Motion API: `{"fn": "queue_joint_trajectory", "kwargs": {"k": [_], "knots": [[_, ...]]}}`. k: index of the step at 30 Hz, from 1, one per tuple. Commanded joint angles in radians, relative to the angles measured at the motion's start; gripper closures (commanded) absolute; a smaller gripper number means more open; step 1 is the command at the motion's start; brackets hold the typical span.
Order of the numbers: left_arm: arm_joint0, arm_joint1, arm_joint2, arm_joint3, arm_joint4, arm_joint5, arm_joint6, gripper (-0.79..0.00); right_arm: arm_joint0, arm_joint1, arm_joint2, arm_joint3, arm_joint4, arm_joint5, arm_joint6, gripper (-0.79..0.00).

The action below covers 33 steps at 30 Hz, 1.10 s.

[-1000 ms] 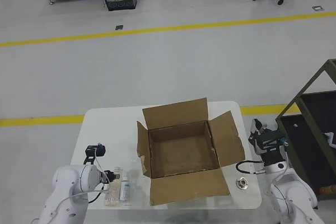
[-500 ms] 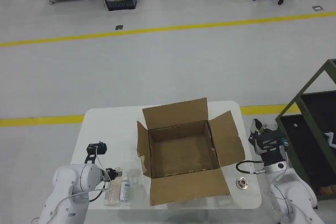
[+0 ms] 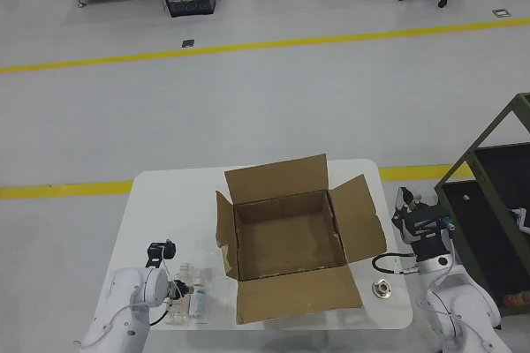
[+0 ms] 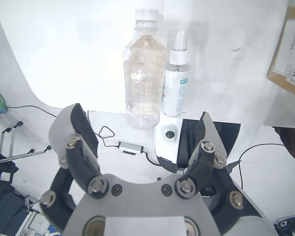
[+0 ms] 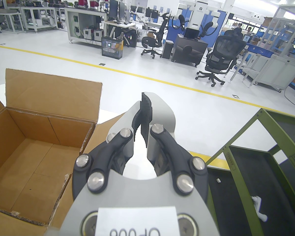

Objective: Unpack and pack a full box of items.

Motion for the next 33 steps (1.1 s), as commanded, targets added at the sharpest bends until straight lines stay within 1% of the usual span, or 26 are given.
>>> {"fn": "queue_joint_trajectory", "kwargs": {"k": [1,5,10,23,29,33], "knots": [[-0.019,-0.001,0.008,0.059,-0.01,-0.007,0.019,-0.785,0.0,0.0,0.0,0.0,0.0,0.0,0.0,0.0],[-0.055,-0.001,0.019,0.143,0.015,-0.015,0.061,-0.785,0.0,0.0,0.0,0.0,0.0,0.0,0.0,0.0],[-0.077,-0.001,0.027,0.207,0.027,-0.011,0.086,-0.785,0.0,0.0,0.0,0.0,0.0,0.0,0.0,0.0],[-0.095,-0.002,0.05,0.261,0.016,-0.032,0.09,-0.782,0.0,0.0,0.0,0.0,0.0,0.0,0.0,0.0],[-0.103,-0.002,0.06,0.287,0.017,-0.035,0.102,-0.717,0.0,0.0,0.0,0.0,0.0,0.0,0.0,0.0],[-0.109,-0.003,0.065,0.303,0.013,-0.039,0.108,-0.708,0.0,0.0,0.0,0.0,0.0,0.0,0.0,0.0]]}}
